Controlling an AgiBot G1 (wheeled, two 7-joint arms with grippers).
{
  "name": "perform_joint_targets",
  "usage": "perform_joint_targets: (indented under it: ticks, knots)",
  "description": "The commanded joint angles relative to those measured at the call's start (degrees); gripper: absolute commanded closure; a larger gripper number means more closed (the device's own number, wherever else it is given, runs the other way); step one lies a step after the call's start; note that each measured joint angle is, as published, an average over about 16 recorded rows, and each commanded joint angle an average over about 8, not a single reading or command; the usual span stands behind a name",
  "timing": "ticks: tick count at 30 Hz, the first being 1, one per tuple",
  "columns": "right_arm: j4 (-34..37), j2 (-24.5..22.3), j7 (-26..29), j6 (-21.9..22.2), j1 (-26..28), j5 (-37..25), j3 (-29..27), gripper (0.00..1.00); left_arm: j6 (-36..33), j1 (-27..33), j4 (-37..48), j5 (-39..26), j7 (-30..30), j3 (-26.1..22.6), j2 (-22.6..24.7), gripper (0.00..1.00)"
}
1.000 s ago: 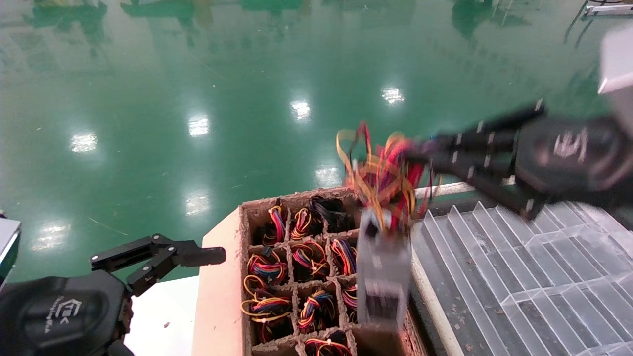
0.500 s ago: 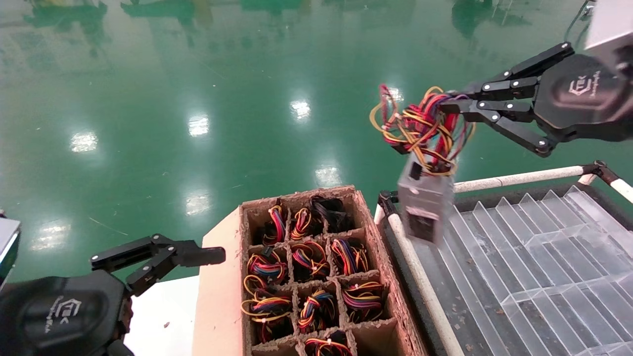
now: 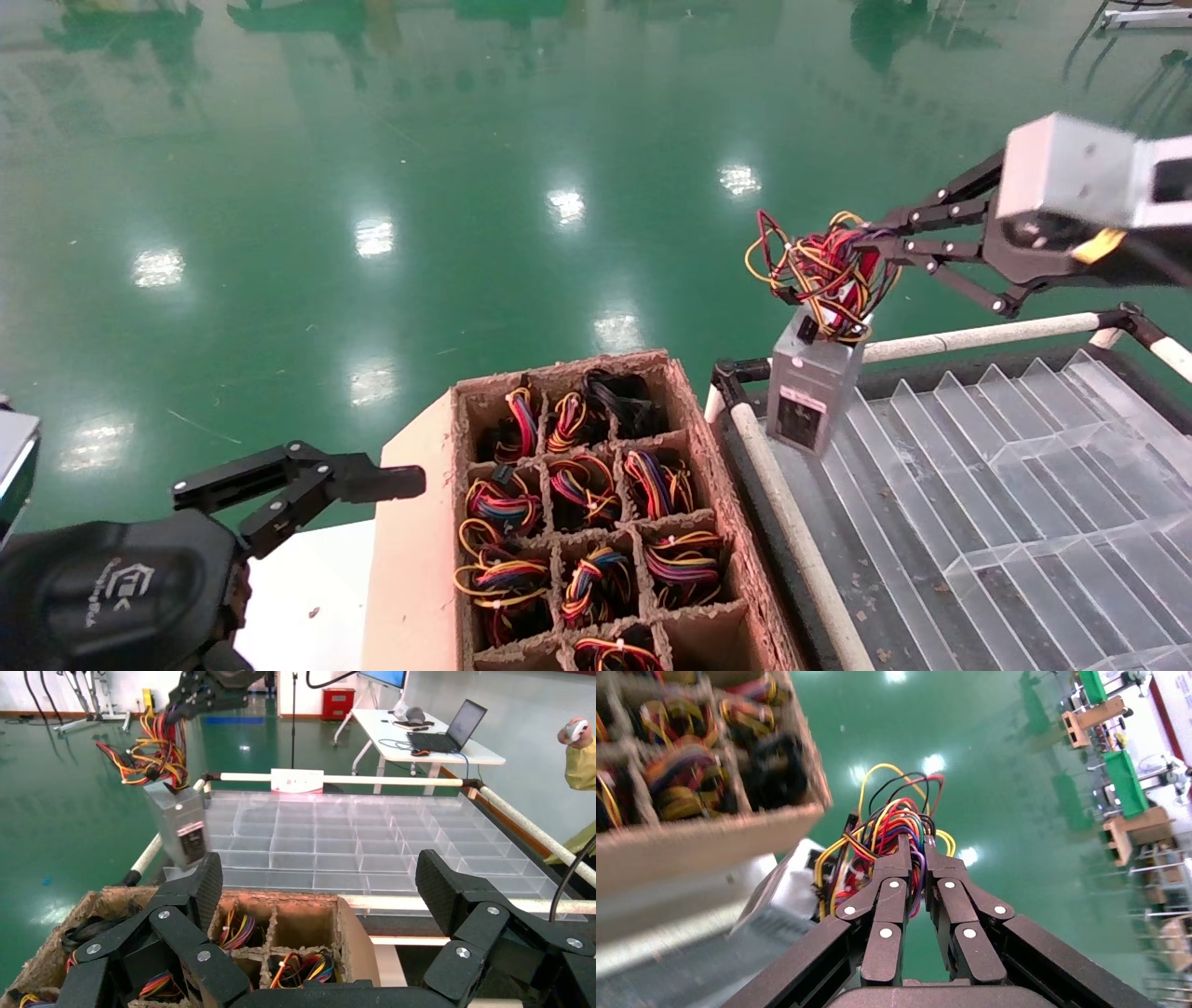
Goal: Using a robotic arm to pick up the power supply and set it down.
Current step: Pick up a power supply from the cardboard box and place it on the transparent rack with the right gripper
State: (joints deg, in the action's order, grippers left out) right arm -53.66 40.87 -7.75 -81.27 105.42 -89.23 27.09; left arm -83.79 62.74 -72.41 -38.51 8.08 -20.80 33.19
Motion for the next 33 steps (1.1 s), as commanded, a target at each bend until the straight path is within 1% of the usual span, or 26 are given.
perform_joint_targets:
  ticks: [1,8,14,21,33]
  knots:
    - [0.72,0.43,-2.83,0.58,0.07,-1.42,0.60,1.00,0.00,0.00,0.00,0.00,0.00,0.00,0.00,0.00]
    - [2.40,2.64,-10.32,4.46,0.37,-5.77,2.25,1.00,0.00,0.00,0.00,0.00,0.00,0.00,0.00,0.00]
    - [2.93,3.85,-14.63,6.86,-0.57,-7.74,3.17,1.00,0.00,0.00,0.00,0.01,0.00,-0.01,0.00,0.00]
    - [2.31,4.33,-16.66,7.66,-2.56,-7.96,3.67,1.00,0.00,0.00,0.00,0.01,-0.01,-0.01,0.00,0.00]
    - [0.32,7.11,-16.83,9.04,-5.07,-9.27,5.18,1.00,0.01,0.00,0.00,0.01,-0.01,-0.02,-0.01,0.00]
